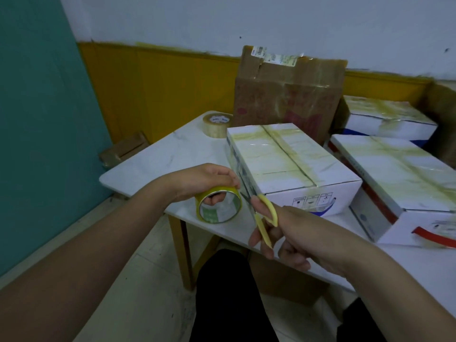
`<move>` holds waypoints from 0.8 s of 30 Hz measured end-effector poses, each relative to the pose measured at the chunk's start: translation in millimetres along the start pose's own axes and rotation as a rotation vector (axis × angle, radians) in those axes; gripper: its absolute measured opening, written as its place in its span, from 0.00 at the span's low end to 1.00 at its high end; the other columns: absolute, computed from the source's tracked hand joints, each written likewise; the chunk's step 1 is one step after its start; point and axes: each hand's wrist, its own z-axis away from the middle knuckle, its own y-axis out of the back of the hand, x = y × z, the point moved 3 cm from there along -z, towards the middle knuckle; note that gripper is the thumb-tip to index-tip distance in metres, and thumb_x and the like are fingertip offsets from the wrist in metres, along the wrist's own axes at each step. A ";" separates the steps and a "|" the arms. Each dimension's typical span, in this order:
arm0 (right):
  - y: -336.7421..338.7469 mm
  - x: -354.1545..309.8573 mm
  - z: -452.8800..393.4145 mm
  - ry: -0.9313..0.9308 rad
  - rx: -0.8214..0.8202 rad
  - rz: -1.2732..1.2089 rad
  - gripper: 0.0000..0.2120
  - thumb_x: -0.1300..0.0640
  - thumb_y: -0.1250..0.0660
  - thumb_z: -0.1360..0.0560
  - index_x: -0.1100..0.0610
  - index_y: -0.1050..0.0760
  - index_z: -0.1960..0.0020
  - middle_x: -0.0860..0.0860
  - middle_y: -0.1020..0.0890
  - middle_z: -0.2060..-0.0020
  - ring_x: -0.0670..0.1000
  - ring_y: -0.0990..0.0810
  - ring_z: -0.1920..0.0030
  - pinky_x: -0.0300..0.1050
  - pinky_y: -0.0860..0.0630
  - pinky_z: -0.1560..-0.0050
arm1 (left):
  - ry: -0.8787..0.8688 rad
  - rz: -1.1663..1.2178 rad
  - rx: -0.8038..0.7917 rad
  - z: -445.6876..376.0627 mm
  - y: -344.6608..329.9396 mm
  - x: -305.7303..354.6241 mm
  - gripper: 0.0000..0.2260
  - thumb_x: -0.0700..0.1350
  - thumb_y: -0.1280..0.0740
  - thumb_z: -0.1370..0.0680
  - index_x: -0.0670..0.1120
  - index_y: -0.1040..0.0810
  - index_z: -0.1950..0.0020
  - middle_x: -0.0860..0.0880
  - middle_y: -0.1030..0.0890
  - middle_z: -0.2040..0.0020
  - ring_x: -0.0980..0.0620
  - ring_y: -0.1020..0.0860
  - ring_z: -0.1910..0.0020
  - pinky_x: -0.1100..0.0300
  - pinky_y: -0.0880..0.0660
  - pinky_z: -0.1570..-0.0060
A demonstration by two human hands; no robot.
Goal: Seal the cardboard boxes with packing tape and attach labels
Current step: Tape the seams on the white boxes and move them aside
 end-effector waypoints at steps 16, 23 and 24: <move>-23.7 4.2 -42.4 0.134 0.397 -0.091 0.26 0.39 0.38 0.21 0.60 0.17 0.60 0.53 0.19 0.73 0.47 0.31 0.80 0.36 0.35 0.77 | 0.068 -0.037 0.106 3.9 8.8 -7.4 0.10 0.48 0.36 0.18 0.43 0.19 0.47 0.47 0.23 0.68 0.53 0.28 0.72 0.63 0.30 0.73; -32.5 -0.7 -43.3 0.161 0.298 -0.191 0.22 0.41 0.36 0.21 0.60 0.16 0.55 0.53 0.20 0.71 0.46 0.35 0.81 0.36 0.37 0.79 | 0.103 -0.091 0.140 21.8 23.8 -6.4 0.09 0.46 0.33 0.19 0.41 0.17 0.49 0.45 0.24 0.68 0.54 0.28 0.72 0.64 0.30 0.73; -35.7 -1.9 -44.3 0.156 0.273 -0.221 0.22 0.41 0.35 0.22 0.59 0.15 0.54 0.52 0.20 0.70 0.46 0.35 0.81 0.36 0.38 0.79 | 0.097 -0.104 0.152 26.1 25.9 -5.2 0.09 0.45 0.34 0.18 0.41 0.17 0.49 0.45 0.24 0.67 0.54 0.28 0.72 0.64 0.30 0.73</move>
